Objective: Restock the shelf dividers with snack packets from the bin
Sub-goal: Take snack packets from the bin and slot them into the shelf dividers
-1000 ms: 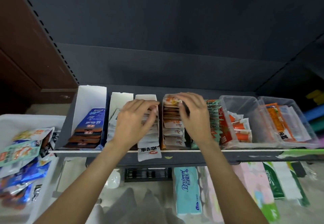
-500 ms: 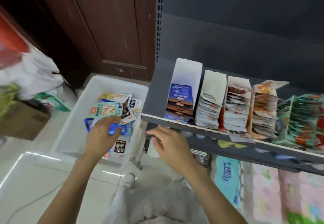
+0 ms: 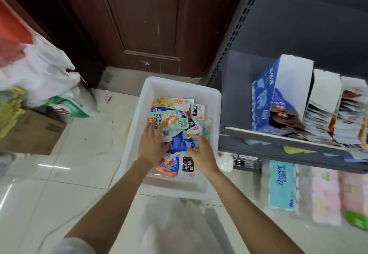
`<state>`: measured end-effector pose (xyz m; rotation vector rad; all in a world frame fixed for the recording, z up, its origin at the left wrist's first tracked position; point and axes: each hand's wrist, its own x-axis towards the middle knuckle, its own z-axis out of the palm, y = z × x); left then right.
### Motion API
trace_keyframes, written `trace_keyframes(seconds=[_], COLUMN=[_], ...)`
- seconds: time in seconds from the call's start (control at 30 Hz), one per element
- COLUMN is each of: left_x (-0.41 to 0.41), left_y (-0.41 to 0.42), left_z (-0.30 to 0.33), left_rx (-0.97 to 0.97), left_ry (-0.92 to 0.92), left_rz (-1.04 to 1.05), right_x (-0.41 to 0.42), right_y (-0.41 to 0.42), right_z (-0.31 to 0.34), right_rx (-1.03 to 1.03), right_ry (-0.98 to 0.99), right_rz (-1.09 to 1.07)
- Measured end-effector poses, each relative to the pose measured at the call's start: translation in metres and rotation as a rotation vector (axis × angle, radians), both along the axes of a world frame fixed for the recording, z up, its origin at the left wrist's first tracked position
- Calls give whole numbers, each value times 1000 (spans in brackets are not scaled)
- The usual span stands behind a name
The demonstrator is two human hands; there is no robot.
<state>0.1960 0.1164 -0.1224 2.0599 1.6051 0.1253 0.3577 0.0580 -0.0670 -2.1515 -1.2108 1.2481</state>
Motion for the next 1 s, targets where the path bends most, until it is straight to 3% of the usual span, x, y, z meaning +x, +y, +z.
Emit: trace_keyframes(seconds=[0.17,0.27,0.37,0.77,1.0], left_x=[7,0,-2,-5,-11], left_y=[32,24,15,20,6], left_z=[-25,-34,-32,-30,-8], left_rx=[-132,-50,21,-61,-178], left_ry=[128,139,88,-109,-384], left_rz=[-61,-116,-149,25,53], right_x=[-4,-5,-14,-32,-30], right_y=[40,60,69,76,49], right_z=[-31,-46,-60,-69,-41], right_rx=[-32,-84,-110,-140,28], right_ry=[102,111,111,89,116], right_rz=[-254,-340,-371,-470,-484])
